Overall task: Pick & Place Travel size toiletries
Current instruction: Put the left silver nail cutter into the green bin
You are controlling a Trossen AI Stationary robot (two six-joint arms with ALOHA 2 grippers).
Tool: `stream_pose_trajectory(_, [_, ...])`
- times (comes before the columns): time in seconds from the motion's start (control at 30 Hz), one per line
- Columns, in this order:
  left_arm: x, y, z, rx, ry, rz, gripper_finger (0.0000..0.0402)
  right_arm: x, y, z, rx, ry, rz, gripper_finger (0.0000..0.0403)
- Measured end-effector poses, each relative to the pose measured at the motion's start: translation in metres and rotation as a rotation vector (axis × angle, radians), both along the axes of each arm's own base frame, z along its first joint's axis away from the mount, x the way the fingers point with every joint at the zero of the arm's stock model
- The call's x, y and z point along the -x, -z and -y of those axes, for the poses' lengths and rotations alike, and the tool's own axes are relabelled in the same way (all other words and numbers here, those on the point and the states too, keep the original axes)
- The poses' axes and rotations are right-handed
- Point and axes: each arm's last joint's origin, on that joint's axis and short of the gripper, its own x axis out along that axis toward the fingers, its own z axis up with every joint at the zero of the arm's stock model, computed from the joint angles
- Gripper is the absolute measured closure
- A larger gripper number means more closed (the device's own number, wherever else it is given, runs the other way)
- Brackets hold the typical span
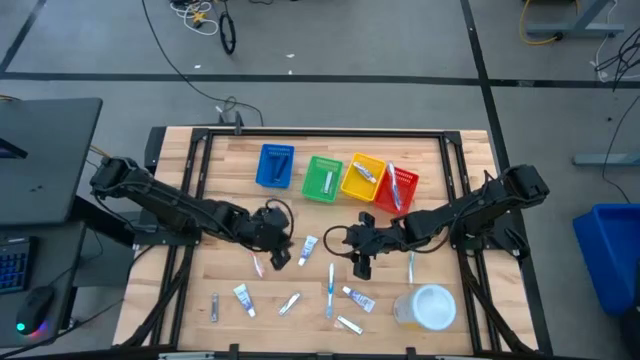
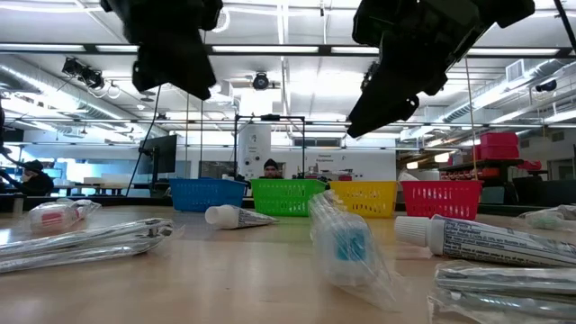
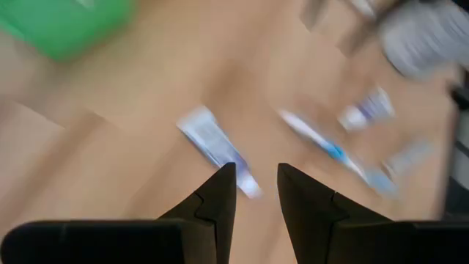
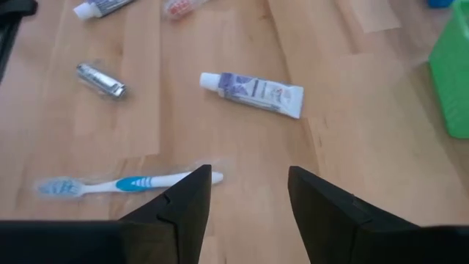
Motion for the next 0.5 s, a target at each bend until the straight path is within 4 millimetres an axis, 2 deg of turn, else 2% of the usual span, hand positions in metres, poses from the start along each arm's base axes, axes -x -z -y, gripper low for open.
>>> stream_pose_trajectory(0.1, [0.003,0.001,0.008,0.091,0.067,-0.037,0.0293,0.0,0.0,0.001,0.021,0.021,0.006,0.0213])
stream_pose_trajectory(0.2, [0.011,0.005,0.014,0.189,0.062,-0.127,0.0293,0.0,0.0,0.001,0.037,0.01,0.006,0.0215])
stream_pose_trajectory(0.33, [0.029,0.014,0.023,0.303,-0.022,-0.325,0.0293,0.0,0.0,0.002,0.082,-0.011,0.007,0.0217])
stream_pose_trajectory(0.5, [0.053,0.02,0.035,0.341,-0.178,-0.518,0.0293,-0.002,-0.002,0.005,0.167,-0.026,0.03,0.0217])
